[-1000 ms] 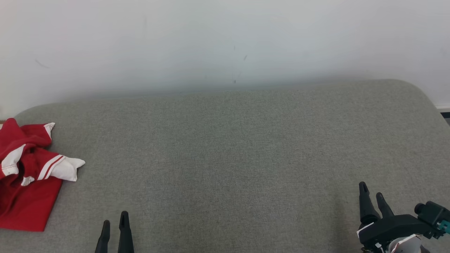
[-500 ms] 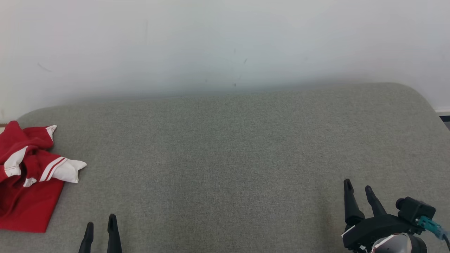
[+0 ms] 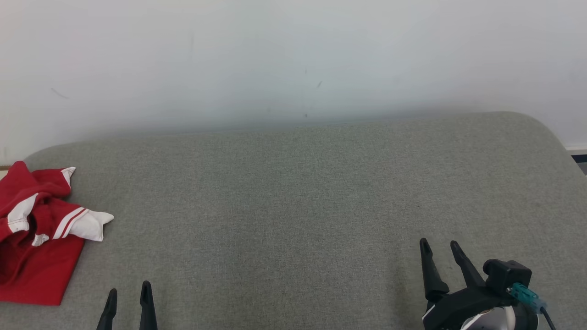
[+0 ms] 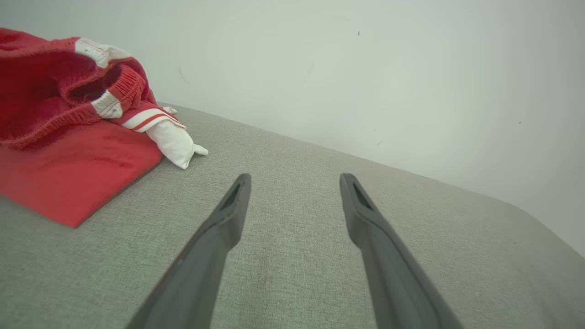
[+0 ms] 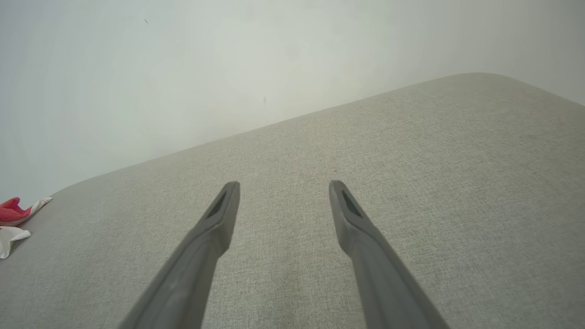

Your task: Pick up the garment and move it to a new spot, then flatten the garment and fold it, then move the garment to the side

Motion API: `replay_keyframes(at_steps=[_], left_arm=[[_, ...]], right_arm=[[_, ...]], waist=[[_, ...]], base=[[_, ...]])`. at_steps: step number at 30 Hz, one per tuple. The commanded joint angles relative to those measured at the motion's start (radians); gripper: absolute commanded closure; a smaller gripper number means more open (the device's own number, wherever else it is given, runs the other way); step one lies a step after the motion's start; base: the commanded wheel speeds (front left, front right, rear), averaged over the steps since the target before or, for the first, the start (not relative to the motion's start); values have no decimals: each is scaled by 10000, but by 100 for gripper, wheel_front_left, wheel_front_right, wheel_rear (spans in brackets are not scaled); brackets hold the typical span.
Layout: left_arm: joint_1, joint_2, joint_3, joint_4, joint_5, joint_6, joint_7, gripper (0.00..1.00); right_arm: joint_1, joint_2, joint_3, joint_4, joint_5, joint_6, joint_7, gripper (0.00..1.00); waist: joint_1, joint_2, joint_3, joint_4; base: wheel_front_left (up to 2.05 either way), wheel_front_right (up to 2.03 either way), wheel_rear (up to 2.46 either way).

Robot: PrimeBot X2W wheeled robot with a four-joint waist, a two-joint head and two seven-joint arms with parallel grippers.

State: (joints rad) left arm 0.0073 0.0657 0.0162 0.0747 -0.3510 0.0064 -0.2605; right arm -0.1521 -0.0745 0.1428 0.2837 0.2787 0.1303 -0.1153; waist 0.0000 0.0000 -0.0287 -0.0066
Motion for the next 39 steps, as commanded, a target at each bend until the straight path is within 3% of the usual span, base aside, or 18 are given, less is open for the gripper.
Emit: replay_keyframes(at_steps=[1,20,39], left_arm=[[99,63,76,-106,303,32,-17,0],[288,136,344,-347,2023,230,-21,0],[524,149,806,-527,3122,475,-24,0]], right_arm=[[-95,-128,184,-31,-226,5,-147,0],[-199,-394,1409,-89,-1176,6,-883,0],[36,-399,1759,-284,-2184,7,-1469,0]], waist=[[0,0,-10,-4],[0,0,-130,1],[0,0,-243,-38]], base=[[0,0,0],[0,0,0],[0,0,0]])
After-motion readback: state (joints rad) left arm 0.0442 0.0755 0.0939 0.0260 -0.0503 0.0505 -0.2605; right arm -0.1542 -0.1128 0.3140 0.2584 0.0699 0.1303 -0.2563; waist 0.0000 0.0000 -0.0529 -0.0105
